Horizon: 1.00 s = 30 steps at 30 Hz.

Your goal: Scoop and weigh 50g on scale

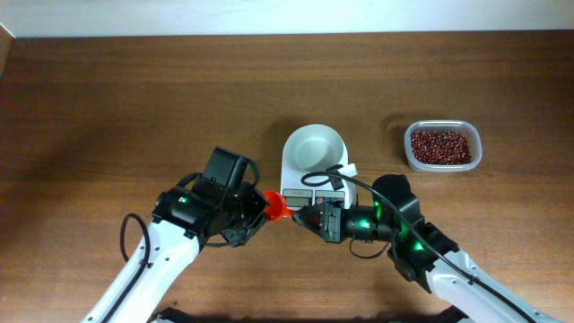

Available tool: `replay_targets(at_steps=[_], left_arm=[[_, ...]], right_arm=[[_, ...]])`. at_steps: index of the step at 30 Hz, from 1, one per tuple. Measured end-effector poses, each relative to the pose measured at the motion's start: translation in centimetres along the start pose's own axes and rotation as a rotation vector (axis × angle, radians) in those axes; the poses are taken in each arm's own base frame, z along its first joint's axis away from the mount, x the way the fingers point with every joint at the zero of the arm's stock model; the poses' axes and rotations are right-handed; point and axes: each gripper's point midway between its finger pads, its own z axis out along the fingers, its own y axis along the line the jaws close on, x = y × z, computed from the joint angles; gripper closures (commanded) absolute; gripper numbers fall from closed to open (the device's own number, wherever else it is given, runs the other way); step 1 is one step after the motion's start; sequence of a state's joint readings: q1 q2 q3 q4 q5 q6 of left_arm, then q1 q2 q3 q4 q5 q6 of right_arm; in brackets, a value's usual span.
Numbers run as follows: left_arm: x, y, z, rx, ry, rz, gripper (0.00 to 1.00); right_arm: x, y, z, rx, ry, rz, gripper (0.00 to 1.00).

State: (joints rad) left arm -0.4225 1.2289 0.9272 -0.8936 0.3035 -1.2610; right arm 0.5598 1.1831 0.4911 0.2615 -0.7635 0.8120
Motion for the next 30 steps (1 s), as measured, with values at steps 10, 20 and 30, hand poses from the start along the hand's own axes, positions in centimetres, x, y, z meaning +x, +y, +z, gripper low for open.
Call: replay_targets(at_steps=[10,20,30], left_arm=[[-0.3,0.2,0.0,-0.008,-0.016,-0.004,0.01],[-1.0,0.5,0.0,-0.028,-0.063,-0.009,0.01],[-1.7,0.7,-0.1,-0.043,-0.102,0.047,0.16]], right_arm=[[0.0,-0.1,0.0,0.004,-0.003,-0.016,0.96],[0.0,-3.1,-1.0,0.108,-0.003,-0.003,0.96],[-0.2,-3.7,-9.0,0.212,-0.109,0.064,0.96]])
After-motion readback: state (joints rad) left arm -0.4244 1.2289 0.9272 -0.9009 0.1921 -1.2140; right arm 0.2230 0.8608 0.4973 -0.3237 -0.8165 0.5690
